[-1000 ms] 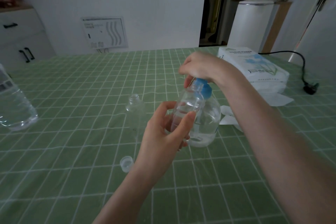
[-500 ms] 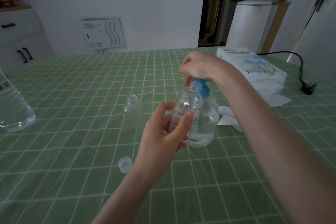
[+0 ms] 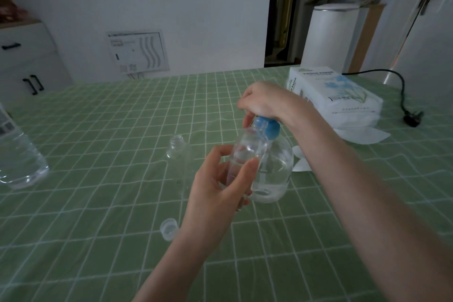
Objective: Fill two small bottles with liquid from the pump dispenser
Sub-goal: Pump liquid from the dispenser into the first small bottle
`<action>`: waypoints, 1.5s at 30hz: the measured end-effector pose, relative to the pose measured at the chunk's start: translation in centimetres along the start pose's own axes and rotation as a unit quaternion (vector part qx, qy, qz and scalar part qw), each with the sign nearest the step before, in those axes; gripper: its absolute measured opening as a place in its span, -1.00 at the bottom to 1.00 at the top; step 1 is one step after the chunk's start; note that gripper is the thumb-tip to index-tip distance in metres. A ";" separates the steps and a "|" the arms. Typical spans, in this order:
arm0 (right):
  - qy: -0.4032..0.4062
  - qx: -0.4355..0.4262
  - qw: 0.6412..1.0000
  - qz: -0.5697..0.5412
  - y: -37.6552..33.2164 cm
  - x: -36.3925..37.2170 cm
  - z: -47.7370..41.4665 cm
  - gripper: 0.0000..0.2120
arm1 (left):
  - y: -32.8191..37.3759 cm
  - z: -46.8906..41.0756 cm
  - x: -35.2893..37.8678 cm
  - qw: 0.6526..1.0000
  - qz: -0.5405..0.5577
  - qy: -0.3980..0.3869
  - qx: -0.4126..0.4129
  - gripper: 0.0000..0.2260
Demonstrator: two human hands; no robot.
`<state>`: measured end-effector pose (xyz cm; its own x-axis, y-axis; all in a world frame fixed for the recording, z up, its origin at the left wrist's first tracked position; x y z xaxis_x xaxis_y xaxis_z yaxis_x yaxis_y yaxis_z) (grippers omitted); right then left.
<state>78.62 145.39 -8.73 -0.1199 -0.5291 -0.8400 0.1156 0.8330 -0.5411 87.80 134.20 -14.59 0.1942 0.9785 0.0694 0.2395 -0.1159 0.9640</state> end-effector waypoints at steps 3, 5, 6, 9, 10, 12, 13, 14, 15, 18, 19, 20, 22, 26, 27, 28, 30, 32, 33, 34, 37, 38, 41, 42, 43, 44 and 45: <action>0.010 -0.005 1.000 -0.009 -0.2 -0.7 0.1 -0.67 | 0.0 0.0 0.0 1.000 -0.003 0.001 0.000 -0.68; 0.023 -0.007 1.000 -0.008 -0.5 -1.4 0.0 -0.67 | 0.1 -0.1 0.0 1.000 -0.004 0.000 0.002 -0.72; 0.027 -0.007 1.000 -0.005 -0.6 -1.5 0.0 -0.68 | 0.1 -0.1 0.0 1.000 -0.004 -0.001 0.003 -0.75; 0.021 -0.005 1.000 0.000 -0.6 -1.3 0.0 -0.69 | 0.1 -0.1 0.0 1.000 -0.001 -0.004 0.003 -0.81; 0.019 -0.004 1.000 0.000 -0.6 -1.2 -0.1 -0.69 | 0.1 0.0 -0.1 1.000 0.000 -0.004 0.004 -0.82; 0.014 -0.002 1.000 -0.002 -0.6 -0.9 -0.1 -0.68 | 0.1 0.0 -0.1 1.000 -0.001 -0.004 0.005 -0.80; 0.013 -0.002 1.000 -0.003 -0.5 -0.8 -0.1 -0.68 | 0.1 0.0 -0.2 1.000 0.000 -0.001 0.004 -0.79; 0.011 0.000 1.000 -0.002 -0.5 -0.7 -0.1 -0.69 | 0.0 0.0 -0.2 1.000 0.001 0.001 0.002 -0.78; 0.008 0.003 1.000 0.001 -0.3 -0.5 0.0 -0.69 | 0.0 0.0 -0.2 1.000 0.002 0.002 -0.001 -0.77; -0.001 0.010 1.000 0.001 0.0 0.0 -0.1 -0.68 | -0.2 0.0 -0.2 1.000 -0.002 0.007 -0.008 -0.69; 0.000 0.011 1.000 0.000 0.0 0.1 -0.1 -0.68 | -0.2 0.0 -0.2 1.000 -0.002 0.010 -0.007 -0.67; 0.001 0.010 1.000 0.001 0.0 0.0 -0.1 -0.68 | -0.2 0.0 -0.1 1.000 -0.002 0.011 -0.006 -0.65; 0.005 0.005 1.000 0.003 -0.1 -0.3 0.0 -0.68 | -0.1 0.0 -0.1 1.000 -0.004 0.012 -0.004 -0.66; 0.028 0.000 1.000 0.009 -0.5 -1.6 -0.1 -0.70 | 0.3 -0.1 0.0 1.000 -0.001 0.009 0.004 -0.67; 0.028 0.002 1.000 0.009 -0.5 -1.7 -0.1 -0.71 | 0.3 -0.1 0.0 1.000 -0.001 0.010 0.004 -0.66; 0.025 0.004 1.000 0.009 -0.5 -1.6 0.0 -0.70 | 0.3 -0.1 0.0 1.000 0.000 0.011 0.003 -0.66; 0.016 0.004 1.000 0.006 -0.6 -1.3 0.0 -0.69 | 0.3 -0.2 0.0 1.000 0.001 0.014 0.004 -0.66; 0.011 0.004 1.000 0.003 -0.6 -1.1 0.1 -0.68 | 0.3 -0.2 0.0 1.000 0.001 0.012 0.005 -0.67; 0.011 0.004 1.000 0.001 -0.6 -1.1 0.1 -0.68 | 0.3 -0.1 0.0 1.000 0.002 0.011 0.005 -0.67; 0.012 0.004 1.000 0.000 -0.6 -1.0 0.2 -0.68 | 0.3 -0.1 0.0 1.000 0.003 0.010 0.004 -0.68; 0.006 0.008 1.000 0.000 -0.3 -0.6 0.1 -0.68 | 0.0 0.0 -0.1 1.000 0.001 0.005 0.000 -0.74; 0.002 0.011 1.000 -0.003 -0.1 -0.3 0.1 -0.68 | 0.0 0.0 -0.1 1.000 0.000 0.005 0.000 -0.74; 0.000 0.014 1.000 -0.006 0.0 0.0 0.1 -0.67 | -0.1 -0.1 -0.2 1.000 -0.002 0.010 0.000 -0.69; 0.002 0.013 1.000 -0.006 0.0 -0.1 0.1 -0.67 | -0.1 -0.1 -0.2 1.000 -0.004 0.011 0.001 -0.68; 0.005 0.010 1.000 -0.006 0.0 -0.2 0.1 -0.68 | -0.1 -0.1 -0.2 1.000 -0.005 0.011 0.002 -0.68; 0.009 0.007 1.000 -0.007 -0.1 -0.4 0.1 -0.69 | -0.1 -0.1 -0.1 1.000 -0.006 0.010 0.003 -0.69; 0.014 0.003 1.000 -0.009 -0.2 -0.7 0.1 -0.70 | 0.0 -0.1 -0.1 1.000 -0.005 0.008 0.004 -0.70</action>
<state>78.76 145.55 -8.00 -0.1499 -0.5385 -0.8292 0.1186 0.8228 -0.5558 87.70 134.13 -14.58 0.1755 0.9825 0.0632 0.2484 -0.1063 0.9628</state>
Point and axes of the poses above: each hand's wrist, its own z-axis away from the middle knuckle, its own x-axis out of the palm, y = z × x, the point moved 9 cm from there along -z, towards the middle knuckle, and after that the axes turned 7 degrees about y, right-handed, at the moved point
